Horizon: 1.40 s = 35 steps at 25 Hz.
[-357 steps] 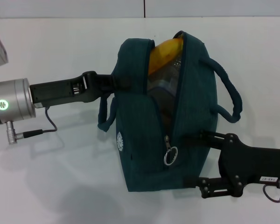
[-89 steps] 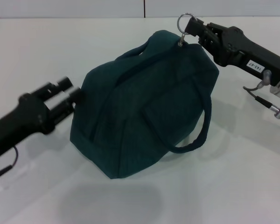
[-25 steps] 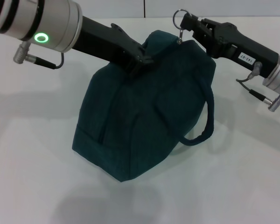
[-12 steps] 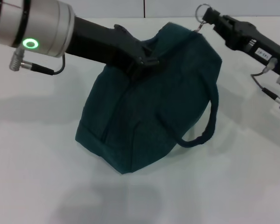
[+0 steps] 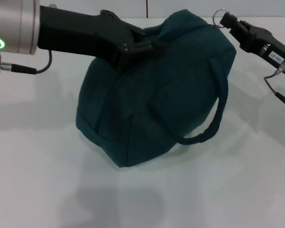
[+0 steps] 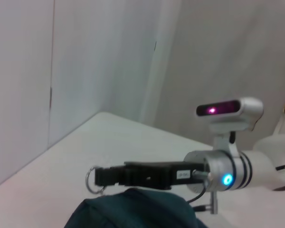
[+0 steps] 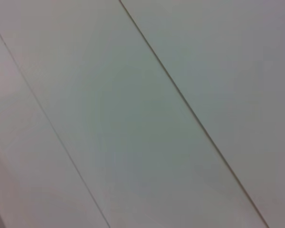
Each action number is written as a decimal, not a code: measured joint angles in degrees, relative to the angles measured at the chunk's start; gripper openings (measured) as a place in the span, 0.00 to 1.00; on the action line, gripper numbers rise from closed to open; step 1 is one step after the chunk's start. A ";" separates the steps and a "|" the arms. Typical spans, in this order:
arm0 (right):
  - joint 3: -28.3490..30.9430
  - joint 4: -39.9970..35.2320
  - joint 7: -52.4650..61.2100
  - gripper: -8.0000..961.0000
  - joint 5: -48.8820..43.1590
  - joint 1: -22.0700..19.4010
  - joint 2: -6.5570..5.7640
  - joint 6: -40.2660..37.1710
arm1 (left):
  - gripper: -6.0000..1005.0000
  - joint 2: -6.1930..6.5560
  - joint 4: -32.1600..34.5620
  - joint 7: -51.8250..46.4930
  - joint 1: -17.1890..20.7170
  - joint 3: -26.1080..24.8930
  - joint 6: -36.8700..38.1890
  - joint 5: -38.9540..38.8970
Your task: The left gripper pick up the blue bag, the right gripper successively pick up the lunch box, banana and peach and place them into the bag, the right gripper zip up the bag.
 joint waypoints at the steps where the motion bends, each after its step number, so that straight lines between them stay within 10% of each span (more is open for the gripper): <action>1: -0.10 0.00 0.00 0.07 -0.09 0.09 0.00 0.69 | 0.08 -0.02 -0.29 0.52 0.34 -0.36 0.00 -0.95; 19: -0.03 -0.64 -3.17 0.07 -0.23 -2.70 -0.35 -2.52 | 0.09 -0.18 -26.56 15.10 -2.42 -3.80 -10.44 -5.49; 27: 0.25 -0.74 -4.56 0.42 -0.16 -4.67 -0.54 -3.65 | 0.10 -0.09 -32.05 21.26 -2.18 -6.13 -12.77 -6.90; 35: 0.53 -1.43 -4.29 0.68 -3.04 -5.05 -3.55 -9.13 | 0.43 0.26 -25.73 24.85 3.36 -6.80 -8.20 -12.40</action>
